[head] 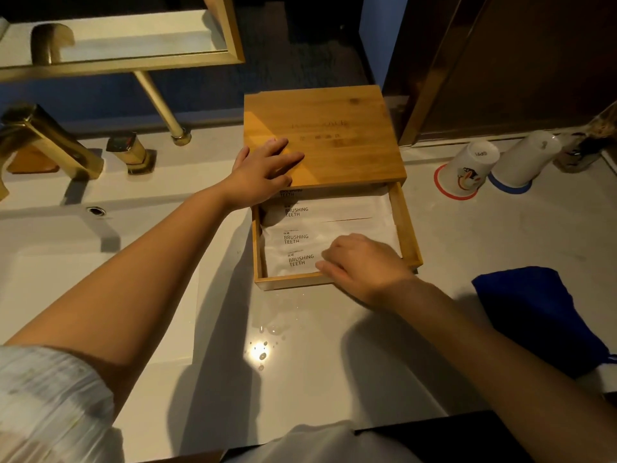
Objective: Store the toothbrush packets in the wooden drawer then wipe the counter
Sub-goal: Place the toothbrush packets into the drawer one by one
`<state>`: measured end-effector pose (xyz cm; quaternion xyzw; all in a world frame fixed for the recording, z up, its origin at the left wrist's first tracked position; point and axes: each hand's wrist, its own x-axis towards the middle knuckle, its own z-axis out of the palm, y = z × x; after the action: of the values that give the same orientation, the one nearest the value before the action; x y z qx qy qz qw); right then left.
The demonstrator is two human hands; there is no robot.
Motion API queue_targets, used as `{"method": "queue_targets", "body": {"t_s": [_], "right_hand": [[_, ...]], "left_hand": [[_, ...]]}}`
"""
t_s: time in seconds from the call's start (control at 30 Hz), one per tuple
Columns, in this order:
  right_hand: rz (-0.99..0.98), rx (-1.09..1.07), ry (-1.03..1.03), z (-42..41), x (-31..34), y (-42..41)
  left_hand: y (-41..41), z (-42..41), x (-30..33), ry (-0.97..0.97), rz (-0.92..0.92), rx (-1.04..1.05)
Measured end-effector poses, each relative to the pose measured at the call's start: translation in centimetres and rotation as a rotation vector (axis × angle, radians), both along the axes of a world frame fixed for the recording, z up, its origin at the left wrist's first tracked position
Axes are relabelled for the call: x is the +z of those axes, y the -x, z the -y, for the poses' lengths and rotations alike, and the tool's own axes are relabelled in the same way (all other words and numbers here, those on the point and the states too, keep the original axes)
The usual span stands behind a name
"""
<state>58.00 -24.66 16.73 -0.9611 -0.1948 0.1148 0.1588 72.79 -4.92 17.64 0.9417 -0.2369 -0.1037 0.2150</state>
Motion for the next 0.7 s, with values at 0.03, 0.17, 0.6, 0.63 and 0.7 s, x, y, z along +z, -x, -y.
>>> {"method": "queue_targets", "body": {"t_s": [0.03, 0.17, 0.6, 0.63, 0.7], "right_hand": [[-0.018, 0.010, 0.003, -0.1, -0.2, 0.6], [0.186, -0.003, 0.030, -0.4, -0.8, 3.0], [-0.108, -0.166, 0.200, -2.0, -1.3, 2.0], [-0.133, -0.172, 0.202, -2.1, -1.1, 1.8], [-0.163, -0.170, 0.218, -2.2, -1.0, 1.8]], "left_hand": [[0.0, 0.0, 0.0, 0.001, 0.002, -0.002], [0.1, 0.0, 0.0, -0.008, 0.002, 0.001], [0.0, 0.1, 0.0, -0.017, -0.001, 0.003], [0.0, 0.0, -0.1, -0.016, -0.003, 0.004], [0.0, 0.0, -0.1, -0.014, -0.009, 0.005]]}}
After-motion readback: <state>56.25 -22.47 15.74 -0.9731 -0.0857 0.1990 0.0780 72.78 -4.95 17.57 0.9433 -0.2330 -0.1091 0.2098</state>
